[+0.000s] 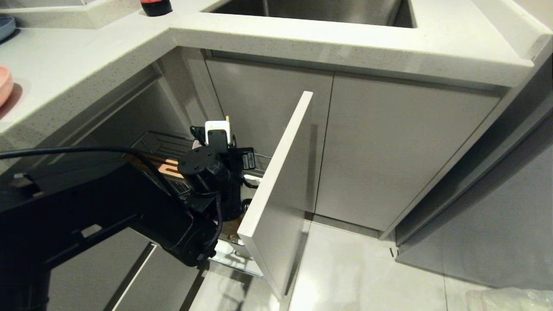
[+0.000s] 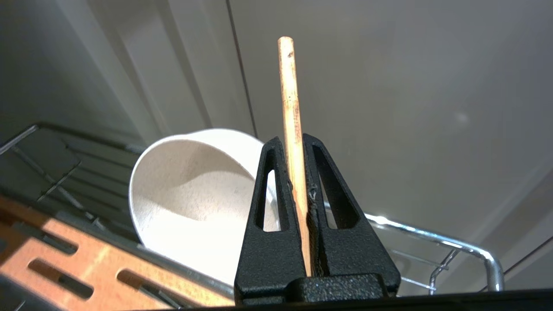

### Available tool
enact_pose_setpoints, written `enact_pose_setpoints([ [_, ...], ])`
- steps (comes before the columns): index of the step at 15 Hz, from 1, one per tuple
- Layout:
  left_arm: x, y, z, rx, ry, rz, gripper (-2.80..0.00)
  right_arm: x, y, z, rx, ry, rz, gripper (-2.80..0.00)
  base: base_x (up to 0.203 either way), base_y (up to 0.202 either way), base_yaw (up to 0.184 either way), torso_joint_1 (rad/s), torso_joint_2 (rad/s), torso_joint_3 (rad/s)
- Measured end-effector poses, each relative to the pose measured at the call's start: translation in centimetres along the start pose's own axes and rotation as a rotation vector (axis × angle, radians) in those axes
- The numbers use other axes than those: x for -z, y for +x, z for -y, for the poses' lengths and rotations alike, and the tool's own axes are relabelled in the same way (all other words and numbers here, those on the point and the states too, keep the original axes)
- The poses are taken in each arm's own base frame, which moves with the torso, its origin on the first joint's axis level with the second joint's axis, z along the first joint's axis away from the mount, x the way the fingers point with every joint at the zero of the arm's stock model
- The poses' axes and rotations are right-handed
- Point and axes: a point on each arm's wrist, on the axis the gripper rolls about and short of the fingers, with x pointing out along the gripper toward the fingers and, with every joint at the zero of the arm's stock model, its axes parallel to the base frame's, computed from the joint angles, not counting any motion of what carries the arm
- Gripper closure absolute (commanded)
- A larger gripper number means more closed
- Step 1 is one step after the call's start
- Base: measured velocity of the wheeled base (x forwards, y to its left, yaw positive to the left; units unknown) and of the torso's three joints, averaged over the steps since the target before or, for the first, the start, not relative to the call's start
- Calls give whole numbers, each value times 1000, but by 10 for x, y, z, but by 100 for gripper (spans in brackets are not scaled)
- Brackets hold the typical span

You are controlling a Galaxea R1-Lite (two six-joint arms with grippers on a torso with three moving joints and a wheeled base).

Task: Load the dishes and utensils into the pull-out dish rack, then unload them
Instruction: Pick up the chopsticks and place it in the cupboard

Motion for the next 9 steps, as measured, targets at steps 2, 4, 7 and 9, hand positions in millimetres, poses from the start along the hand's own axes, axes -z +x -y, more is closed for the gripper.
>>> enact_pose_setpoints([
  [2,1,-3,2,-7,-7,-10,0,0,0,0,0,0,0,0,0,0,0,0,0,0],
  [4,3,-6,3,-19,-14,-21,0,0,0,0,0,0,0,0,0,0,0,0,0,0],
  [7,2,-8,6,-32,-28,-28,0,0,0,0,0,0,0,0,0,0,0,0,0,0],
  [9,4,-10,5,-32,-28,-33,0,0,0,0,0,0,0,0,0,0,0,0,0,0],
])
